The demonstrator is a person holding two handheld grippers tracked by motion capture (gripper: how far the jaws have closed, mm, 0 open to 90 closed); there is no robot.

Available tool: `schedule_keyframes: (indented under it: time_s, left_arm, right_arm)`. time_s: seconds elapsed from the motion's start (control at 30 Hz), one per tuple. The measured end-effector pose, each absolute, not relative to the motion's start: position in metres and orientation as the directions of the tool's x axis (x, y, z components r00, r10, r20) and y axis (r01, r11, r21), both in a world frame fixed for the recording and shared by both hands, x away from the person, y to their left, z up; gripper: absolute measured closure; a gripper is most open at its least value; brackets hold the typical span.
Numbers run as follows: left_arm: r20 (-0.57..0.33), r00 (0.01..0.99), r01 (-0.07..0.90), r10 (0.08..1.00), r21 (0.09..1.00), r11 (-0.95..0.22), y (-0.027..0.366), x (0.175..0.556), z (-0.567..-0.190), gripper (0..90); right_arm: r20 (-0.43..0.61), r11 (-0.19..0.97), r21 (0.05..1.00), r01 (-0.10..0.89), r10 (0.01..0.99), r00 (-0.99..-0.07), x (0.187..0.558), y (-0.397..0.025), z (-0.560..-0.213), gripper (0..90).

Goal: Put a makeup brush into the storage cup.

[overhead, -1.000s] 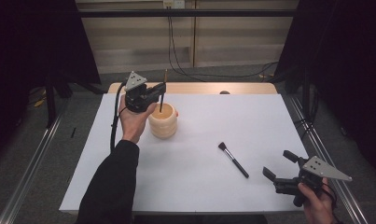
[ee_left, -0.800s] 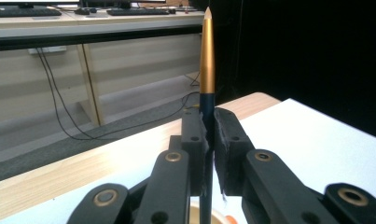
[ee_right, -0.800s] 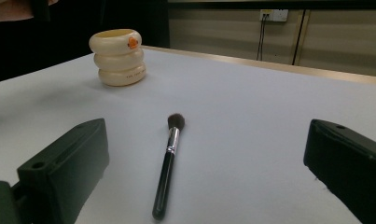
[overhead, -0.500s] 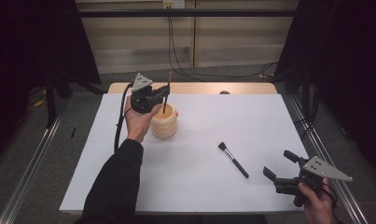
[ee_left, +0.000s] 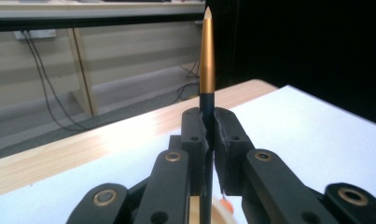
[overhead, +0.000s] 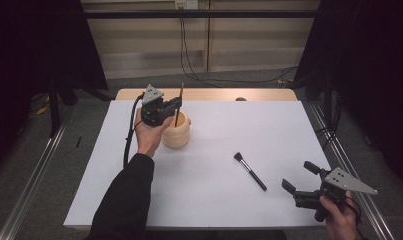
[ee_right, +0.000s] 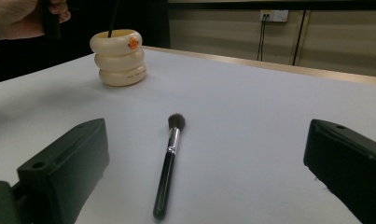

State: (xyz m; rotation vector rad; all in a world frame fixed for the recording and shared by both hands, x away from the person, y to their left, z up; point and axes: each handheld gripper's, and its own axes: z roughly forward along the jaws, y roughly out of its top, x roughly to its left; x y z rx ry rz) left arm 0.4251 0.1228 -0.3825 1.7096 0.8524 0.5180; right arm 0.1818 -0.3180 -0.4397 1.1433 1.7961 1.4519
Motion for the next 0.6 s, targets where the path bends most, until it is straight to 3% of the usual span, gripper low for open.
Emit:
schedule_keyframes:
  time_s: [0.6]
  left_arm:
    - [-0.103,0.645,0.313,0.757,0.939,-0.139,0.128,0.419,-0.407,83.3]
  right_arm:
    - [0.085,0.056,0.961,0.270,0.872,-0.483,0.182,-0.319,-0.440,0.0]
